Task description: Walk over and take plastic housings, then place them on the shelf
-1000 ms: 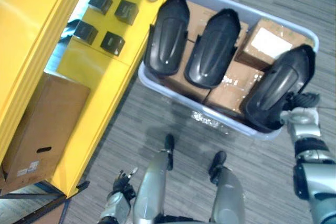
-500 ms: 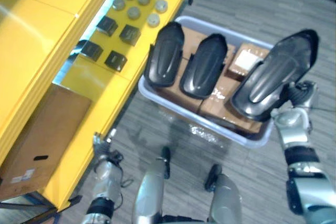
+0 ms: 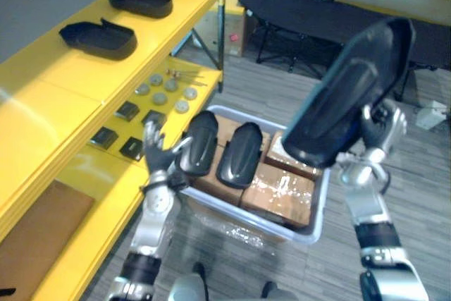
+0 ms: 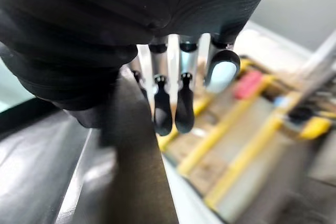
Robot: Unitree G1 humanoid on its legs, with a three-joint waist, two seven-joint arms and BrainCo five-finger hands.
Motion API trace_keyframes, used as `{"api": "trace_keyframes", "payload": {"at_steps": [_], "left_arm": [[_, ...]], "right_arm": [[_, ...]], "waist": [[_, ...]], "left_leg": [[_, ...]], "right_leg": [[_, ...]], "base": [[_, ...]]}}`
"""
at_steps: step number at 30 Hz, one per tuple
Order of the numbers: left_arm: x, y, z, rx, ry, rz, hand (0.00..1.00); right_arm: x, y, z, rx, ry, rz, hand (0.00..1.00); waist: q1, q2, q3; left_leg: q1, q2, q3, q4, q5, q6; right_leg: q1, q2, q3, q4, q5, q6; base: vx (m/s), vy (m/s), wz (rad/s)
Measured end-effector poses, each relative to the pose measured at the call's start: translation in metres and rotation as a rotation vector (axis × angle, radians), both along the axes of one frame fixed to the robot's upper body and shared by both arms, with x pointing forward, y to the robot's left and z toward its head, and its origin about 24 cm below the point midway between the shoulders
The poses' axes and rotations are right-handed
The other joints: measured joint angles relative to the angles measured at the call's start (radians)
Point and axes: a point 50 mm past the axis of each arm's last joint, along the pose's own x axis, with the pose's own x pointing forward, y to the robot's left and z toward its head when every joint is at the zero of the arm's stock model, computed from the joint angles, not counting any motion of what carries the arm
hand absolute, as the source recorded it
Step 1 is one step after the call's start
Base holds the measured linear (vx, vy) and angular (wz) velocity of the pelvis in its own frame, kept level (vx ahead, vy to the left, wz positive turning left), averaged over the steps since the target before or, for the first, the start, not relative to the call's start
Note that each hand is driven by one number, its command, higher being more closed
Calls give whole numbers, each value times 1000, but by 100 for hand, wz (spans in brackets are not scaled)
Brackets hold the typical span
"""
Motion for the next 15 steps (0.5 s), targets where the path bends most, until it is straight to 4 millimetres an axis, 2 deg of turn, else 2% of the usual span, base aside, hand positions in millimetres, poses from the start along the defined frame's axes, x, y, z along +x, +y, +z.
{"api": "trace_keyframes", "payload": {"at_steps": [1, 4, 6, 10, 11, 15], "left_arm": [[4, -4, 3, 34, 3, -43, 0], [15, -15, 6, 70, 36, -115, 0], [19, -16, 5, 78, 60, -145, 0], [23, -19, 4, 55, 106, -218, 0], [24, -21, 0, -18, 137, -263, 0], [24, -28, -7, -152, 209, -363, 0]], "right_arm": [[3, 6, 13, -45, -39, 36, 100], [7, 14, 34, -132, -89, 83, 100], [9, 20, 39, -159, -98, 120, 100], [12, 33, 39, -230, -79, 179, 100], [12, 39, 37, -262, -64, 210, 100], [13, 51, 38, -332, -60, 253, 100]], "waist": [[-2, 0, -7], [-7, 3, -23], [-7, 3, -31], [-12, 3, -34], [-14, 4, -34], [-16, 6, -38]], "left_leg": [[18, 2, 5, -11, 3, -3], [37, 4, 11, -21, 6, -6], [42, 5, 20, -22, 6, -6], [43, 5, 21, -24, 15, -7], [43, 6, 19, -37, 37, -8], [43, 7, 14, -64, 45, -3]], "right_leg": [[9, 2, 12, -8, 7, -2], [22, 5, 19, -14, 18, -4], [22, 4, 21, -14, 19, -4], [22, 5, 21, -16, 25, -11], [21, 10, 20, -24, 45, -23], [18, 17, 20, -40, 52, -27]], "base": [[46, 23, -25], [27, 23, -8], [-10, 19, -10], [-52, 16, -1], [-69, 9, 5], [-105, 7, 3]]}}
